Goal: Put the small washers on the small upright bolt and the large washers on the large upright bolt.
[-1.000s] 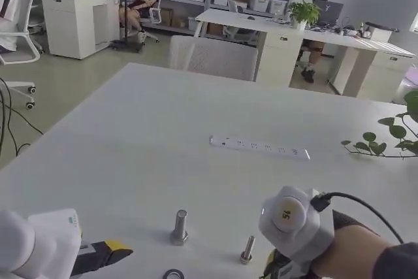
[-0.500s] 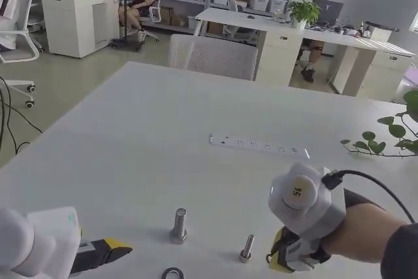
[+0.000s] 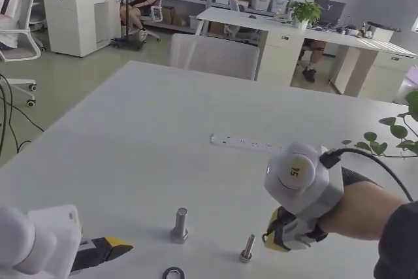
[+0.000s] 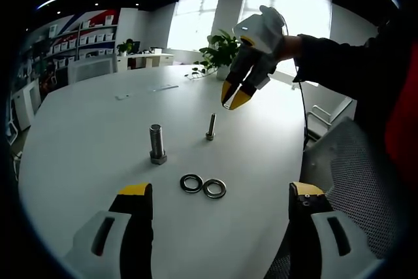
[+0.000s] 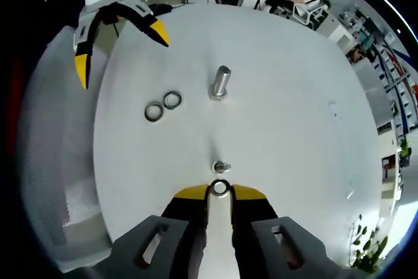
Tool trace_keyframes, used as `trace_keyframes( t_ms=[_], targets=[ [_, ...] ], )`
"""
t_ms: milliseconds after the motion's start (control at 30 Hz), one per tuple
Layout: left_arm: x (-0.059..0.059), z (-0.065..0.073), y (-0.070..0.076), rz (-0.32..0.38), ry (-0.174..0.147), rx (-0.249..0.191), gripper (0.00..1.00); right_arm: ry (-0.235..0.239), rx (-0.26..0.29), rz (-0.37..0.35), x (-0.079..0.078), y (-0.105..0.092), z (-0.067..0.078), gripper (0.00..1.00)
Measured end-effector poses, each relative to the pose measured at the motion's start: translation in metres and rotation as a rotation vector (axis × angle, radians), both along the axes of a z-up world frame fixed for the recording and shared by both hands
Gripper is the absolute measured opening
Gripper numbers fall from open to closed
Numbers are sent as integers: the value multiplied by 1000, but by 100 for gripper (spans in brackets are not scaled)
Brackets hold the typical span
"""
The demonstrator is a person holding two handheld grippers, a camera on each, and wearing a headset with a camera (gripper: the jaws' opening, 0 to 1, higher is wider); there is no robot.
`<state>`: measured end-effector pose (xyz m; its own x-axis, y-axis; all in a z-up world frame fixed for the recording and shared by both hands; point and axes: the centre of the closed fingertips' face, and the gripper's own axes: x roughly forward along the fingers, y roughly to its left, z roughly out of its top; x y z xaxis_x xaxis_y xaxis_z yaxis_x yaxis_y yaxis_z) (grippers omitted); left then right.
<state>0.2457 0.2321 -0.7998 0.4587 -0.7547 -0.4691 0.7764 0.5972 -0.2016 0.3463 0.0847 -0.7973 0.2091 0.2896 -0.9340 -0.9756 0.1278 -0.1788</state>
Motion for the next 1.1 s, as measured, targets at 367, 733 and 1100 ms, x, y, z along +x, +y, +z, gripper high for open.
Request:
trace_keyframes(
  t_ms=[367,733,1100],
  targets=[
    [0,-1,0,5,0,1,86,-20,-21,40,9,8,7,13],
    [-1,-1,3,12,3,1,86,-5,-46,68,11,15,1,13],
    [-1,-1,5,18,6,-1,86,20,-64,82,12,18,-8,13]
  ],
)
